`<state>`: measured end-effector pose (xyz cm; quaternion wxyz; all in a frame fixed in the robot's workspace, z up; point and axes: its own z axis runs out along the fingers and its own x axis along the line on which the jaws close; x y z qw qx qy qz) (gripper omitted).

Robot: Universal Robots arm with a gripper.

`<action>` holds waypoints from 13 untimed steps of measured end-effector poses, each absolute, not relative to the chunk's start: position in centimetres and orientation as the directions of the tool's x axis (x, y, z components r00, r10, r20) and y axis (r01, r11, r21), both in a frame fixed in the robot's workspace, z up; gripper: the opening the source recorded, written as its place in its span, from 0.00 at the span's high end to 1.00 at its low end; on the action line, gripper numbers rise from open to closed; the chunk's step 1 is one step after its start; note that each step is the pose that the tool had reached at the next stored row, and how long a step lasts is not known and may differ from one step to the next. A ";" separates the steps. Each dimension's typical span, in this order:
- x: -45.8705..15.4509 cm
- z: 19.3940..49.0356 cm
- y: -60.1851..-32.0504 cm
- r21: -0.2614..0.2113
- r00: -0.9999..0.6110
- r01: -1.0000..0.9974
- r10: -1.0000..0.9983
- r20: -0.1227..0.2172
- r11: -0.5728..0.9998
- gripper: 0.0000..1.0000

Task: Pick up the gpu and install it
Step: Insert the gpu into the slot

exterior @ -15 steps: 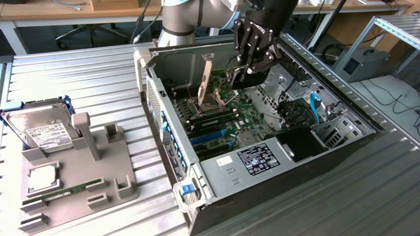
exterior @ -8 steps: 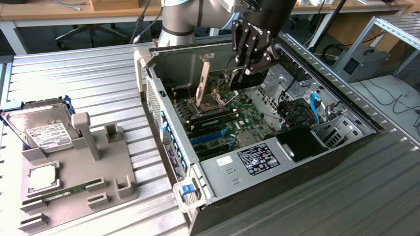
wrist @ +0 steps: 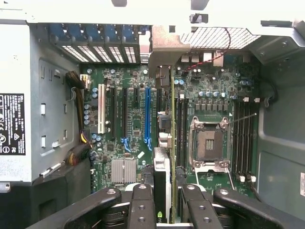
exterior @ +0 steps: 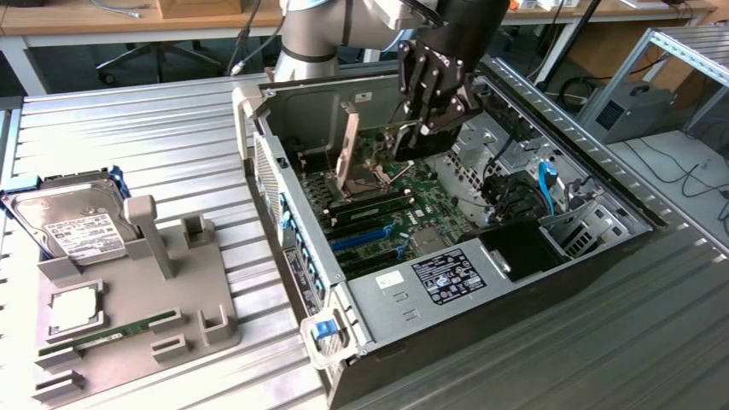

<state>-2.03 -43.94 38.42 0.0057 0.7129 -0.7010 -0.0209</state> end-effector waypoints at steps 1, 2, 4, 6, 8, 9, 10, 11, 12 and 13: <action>-2.1 38.4 -43.9 0.037 0.016 -0.999 -1.000 -0.022 -0.017 0.73; -2.1 38.3 -43.9 0.037 0.017 -0.999 -1.000 -0.022 -0.017 0.73; -2.1 38.3 -43.9 0.037 0.016 -0.999 -1.000 -0.022 -0.017 0.73; -2.1 38.3 -43.9 0.037 0.016 -0.999 -1.000 -0.022 -0.017 0.73; -2.1 38.3 -43.9 0.037 0.016 -0.999 -1.000 -0.022 -0.017 0.73; -2.1 38.3 -43.9 0.037 0.016 -0.999 -1.000 -0.022 -0.017 0.73; -2.1 38.3 -43.9 0.037 0.016 -0.999 -1.000 -0.022 -0.017 0.73; -2.1 38.3 -43.9 0.037 0.016 -0.999 -1.000 -0.022 -0.017 0.73; -2.1 38.3 -43.9 0.037 0.016 -0.999 -1.000 -0.022 -0.017 0.73; -2.1 38.3 -43.9 0.037 0.016 -0.999 -1.000 -0.022 -0.017 0.73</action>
